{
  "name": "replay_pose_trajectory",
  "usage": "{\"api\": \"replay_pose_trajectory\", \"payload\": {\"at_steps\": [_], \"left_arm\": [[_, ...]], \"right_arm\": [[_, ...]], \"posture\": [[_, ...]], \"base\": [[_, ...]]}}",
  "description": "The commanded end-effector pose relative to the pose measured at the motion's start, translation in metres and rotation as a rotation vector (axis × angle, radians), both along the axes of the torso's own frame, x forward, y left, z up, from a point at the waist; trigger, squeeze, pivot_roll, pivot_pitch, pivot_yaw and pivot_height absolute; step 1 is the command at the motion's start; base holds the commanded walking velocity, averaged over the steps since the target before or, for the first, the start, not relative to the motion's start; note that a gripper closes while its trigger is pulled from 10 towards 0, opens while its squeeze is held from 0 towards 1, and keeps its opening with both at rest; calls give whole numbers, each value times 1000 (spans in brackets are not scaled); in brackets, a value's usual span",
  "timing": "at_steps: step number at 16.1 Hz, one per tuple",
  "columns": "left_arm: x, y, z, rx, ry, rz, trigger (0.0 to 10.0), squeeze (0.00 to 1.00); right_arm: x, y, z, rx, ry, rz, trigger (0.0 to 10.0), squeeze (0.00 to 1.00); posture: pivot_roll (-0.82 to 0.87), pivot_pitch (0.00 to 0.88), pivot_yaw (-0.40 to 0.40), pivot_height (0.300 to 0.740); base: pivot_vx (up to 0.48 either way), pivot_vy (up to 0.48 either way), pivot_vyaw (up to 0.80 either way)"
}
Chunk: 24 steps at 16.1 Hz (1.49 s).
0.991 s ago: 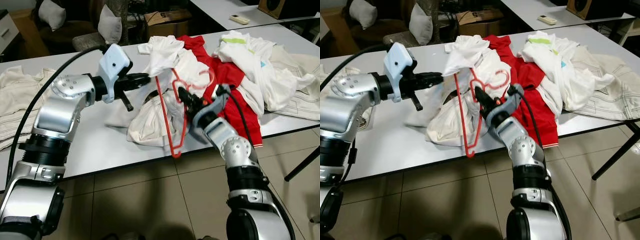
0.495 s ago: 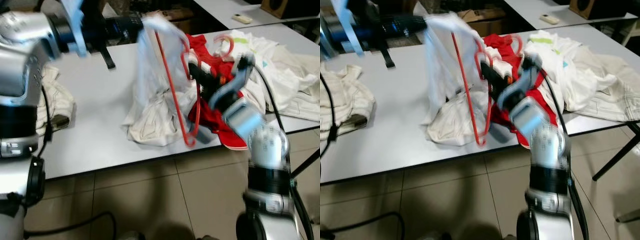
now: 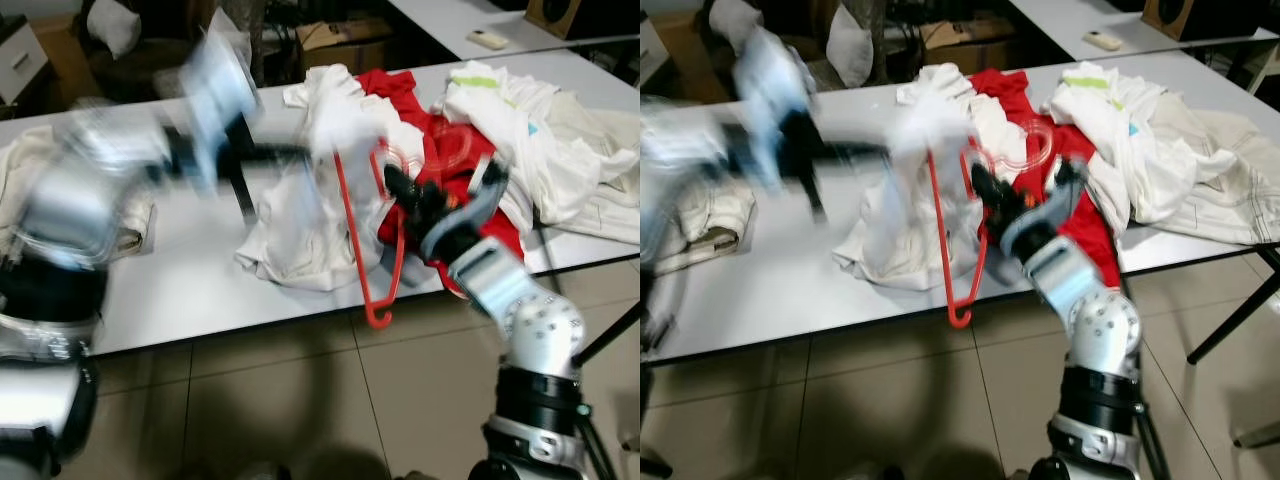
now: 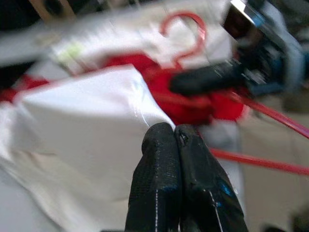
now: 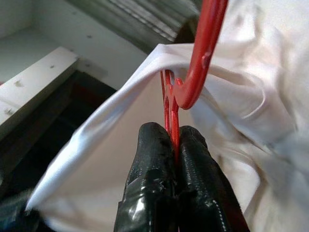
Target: Hang hanger
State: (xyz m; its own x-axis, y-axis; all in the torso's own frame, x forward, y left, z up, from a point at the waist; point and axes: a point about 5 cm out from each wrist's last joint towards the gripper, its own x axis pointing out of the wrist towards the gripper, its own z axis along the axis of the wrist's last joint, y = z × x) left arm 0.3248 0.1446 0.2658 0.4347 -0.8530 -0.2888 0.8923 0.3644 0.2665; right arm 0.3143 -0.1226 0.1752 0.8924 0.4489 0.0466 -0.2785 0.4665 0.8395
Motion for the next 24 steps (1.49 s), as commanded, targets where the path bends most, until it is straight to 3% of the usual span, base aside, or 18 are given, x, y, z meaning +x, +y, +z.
{"api": "replay_pose_trajectory", "payload": {"at_steps": [1, 2, 3, 6, 8, 10, 13, 17, 20, 24], "left_arm": [[-1, 0, 1, 50, -30, 7, 0, 0], [-2, 0, -6, 78, -21, 5, 0, 0], [-6, -2, -21, 110, 23, -21, 0, 0], [-20, -10, -25, 74, 96, -104, 0, 0], [-24, -12, -31, 122, 101, -143, 0, 0], [-31, -21, -24, 69, 120, -212, 0, 0], [-46, -17, -25, 95, 186, -322, 0, 0], [-54, -19, -28, 97, 240, -392, 0, 0], [-54, -32, -33, 95, 250, -444, 0, 0], [-62, -53, -28, 20, 274, -549, 0, 0]], "right_arm": [[4, -1, -5, 41, 12, -20, 10000, 0], [6, -1, -10, 59, 29, -29, 10000, 0], [13, -3, -16, 144, 68, -72, 10000, 0], [26, -2, -17, 271, 86, -106, 10000, 0], [35, 6, -11, 346, 69, -87, 10000, 0], [42, 14, -12, 292, 67, -74, 10000, 0], [51, 11, -13, 323, 79, -120, 10000, 0], [58, 10, -11, 372, 91, -157, 10000, 0], [63, 17, -7, 399, 84, -161, 10000, 0], [67, 19, -11, 380, 104, -195, 10000, 0]], "posture": [[-53, 0, 95, 740], [-53, 0, 95, 740], [-49, 0, 97, 740], [-29, 0, 99, 740], [-19, 0, 100, 740], [-12, 0, 97, 740], [-4, 0, 94, 740], [-6, 0, 102, 740], [-11, 0, 106, 740], [-12, 0, 108, 740]], "base": [[0, 0, 0], [0, 0, 0], [0, 0, 0], [0, 0, 0], [0, 0, 0], [0, 0, 0], [0, 0, 0], [0, 0, 0], [0, 0, 0], [0, 0, 0]]}}
